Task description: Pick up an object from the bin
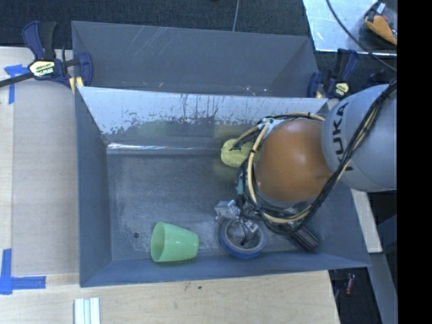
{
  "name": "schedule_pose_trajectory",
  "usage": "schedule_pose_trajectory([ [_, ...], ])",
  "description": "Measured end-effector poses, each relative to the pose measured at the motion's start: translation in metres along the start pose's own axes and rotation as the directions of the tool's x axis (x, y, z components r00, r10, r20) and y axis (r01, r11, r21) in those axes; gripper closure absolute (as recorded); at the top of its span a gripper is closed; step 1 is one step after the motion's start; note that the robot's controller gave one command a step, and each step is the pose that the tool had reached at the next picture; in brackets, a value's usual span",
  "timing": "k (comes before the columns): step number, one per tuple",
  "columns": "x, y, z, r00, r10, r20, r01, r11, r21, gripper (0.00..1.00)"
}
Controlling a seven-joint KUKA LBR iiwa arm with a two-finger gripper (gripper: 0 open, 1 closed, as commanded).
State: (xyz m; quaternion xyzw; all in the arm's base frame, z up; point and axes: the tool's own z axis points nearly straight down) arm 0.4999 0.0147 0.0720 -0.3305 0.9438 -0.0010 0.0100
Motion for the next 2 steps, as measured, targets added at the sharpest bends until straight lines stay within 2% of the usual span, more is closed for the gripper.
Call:
schedule_pose_trajectory([
  [1,0.001,0.002,-0.024,1.000,0.001,-0.007,-0.001,1.000,-0.006,1.00],
  [2,0.000,0.001,-0.075,1.000,0.003,-0.007,-0.003,1.000,-0.007,1.00],
])
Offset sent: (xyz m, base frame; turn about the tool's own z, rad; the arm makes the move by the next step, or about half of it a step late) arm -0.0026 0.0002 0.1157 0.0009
